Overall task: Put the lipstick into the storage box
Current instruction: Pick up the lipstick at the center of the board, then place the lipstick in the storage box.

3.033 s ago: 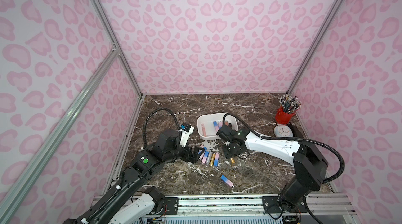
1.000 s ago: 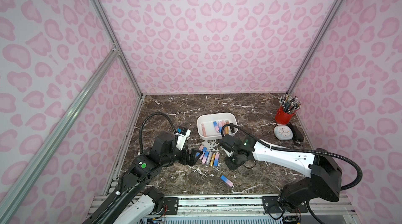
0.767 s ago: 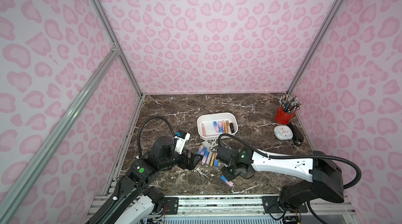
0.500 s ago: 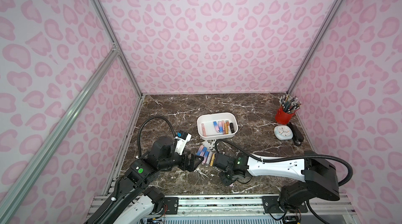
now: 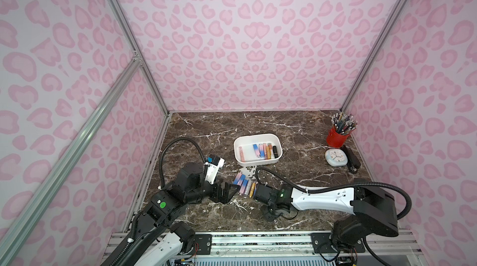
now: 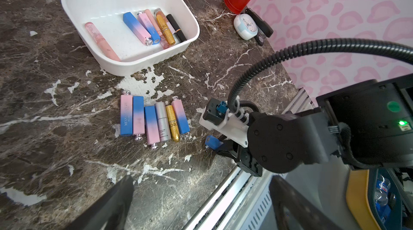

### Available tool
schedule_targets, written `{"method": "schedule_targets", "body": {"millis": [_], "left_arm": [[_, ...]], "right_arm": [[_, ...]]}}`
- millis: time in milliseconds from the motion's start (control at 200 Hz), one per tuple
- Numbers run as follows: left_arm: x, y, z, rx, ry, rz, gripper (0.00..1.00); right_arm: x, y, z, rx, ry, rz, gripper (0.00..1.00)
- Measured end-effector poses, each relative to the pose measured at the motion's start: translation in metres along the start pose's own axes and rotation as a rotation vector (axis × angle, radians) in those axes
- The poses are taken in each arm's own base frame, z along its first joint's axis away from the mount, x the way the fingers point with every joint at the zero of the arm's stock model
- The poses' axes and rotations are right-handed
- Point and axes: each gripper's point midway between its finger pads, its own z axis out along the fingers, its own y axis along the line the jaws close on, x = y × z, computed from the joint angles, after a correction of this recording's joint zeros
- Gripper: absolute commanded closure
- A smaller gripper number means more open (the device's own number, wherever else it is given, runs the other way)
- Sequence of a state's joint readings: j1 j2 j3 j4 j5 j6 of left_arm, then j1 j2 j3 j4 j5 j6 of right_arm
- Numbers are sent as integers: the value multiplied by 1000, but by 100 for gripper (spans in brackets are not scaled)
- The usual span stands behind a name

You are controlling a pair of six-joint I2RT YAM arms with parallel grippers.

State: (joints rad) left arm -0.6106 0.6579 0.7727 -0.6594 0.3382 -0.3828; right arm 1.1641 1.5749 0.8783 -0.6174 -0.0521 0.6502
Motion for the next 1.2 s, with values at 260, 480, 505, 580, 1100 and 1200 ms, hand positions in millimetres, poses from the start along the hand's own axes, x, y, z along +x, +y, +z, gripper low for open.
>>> {"method": "schedule_targets", "body": {"millis": [260, 480, 505, 580, 1100, 1200], "left_arm": [[-6, 5, 8, -33, 21, 9, 3], [-9, 10, 20, -53, 47, 25, 3], [-10, 11, 21, -56, 48, 25, 3], [-15, 11, 25, -62, 45, 36, 3], [-32, 20, 39, -93, 41, 69, 3], [-34, 24, 40, -103, 45, 69, 3]], "right_arm": [[-59, -29, -48, 10, -112, 88, 81], [-142, -61, -88, 33, -218, 132, 80], [-151, -65, -90, 37, -224, 132, 80], [-181, -74, -92, 52, -232, 132, 80], [-305, -103, -24, 6, -189, 102, 79], [-306, -97, -11, -20, -157, 93, 79]]}}
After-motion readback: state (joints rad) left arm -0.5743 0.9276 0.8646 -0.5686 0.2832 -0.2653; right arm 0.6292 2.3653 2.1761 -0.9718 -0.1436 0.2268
